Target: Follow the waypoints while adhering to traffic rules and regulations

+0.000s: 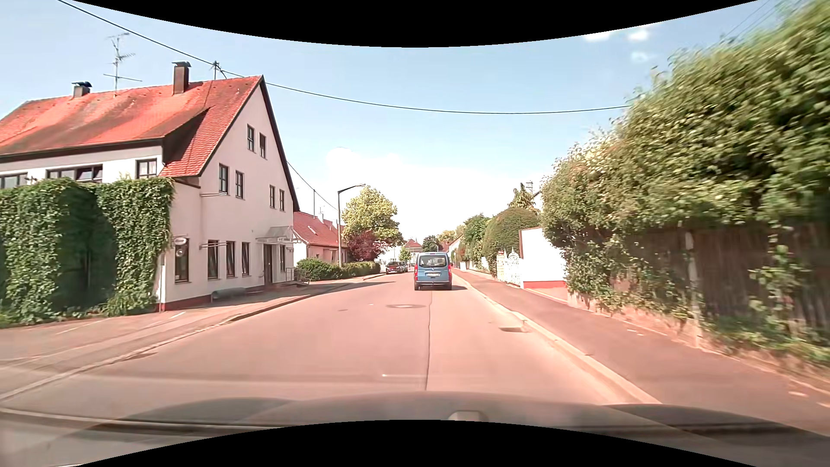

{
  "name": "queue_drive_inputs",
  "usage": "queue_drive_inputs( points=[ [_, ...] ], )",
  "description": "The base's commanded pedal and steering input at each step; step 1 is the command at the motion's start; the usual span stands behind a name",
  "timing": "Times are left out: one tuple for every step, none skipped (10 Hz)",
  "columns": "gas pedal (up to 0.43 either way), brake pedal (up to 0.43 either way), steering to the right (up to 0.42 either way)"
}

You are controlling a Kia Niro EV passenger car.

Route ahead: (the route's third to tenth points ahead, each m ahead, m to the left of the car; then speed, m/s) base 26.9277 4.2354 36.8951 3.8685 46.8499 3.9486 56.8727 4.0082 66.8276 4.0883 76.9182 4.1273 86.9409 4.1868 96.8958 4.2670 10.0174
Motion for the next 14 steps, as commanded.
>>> queue_drive_inputs(
  points=[
    [0.098, 0.000, -0.003],
    [0.098, 0.000, -0.003],
    [0.098, 0.000, -0.003],
    [0.087, 0.000, -0.003],
    [0.087, 0.000, -0.003],
    [0.087, 0.000, -0.003],
    [0.087, 0.000, -0.003],
    [0.087, 0.000, -0.003],
    [0.098, 0.000, -0.003],
    [0.157, 0.000, -0.002],
    [0.177, 0.000, -0.001],
    [0.177, 0.000, -0.001],
    [0.177, 0.000, -0.001],
    [0.169, 0.000, -0.001]
  ],
)
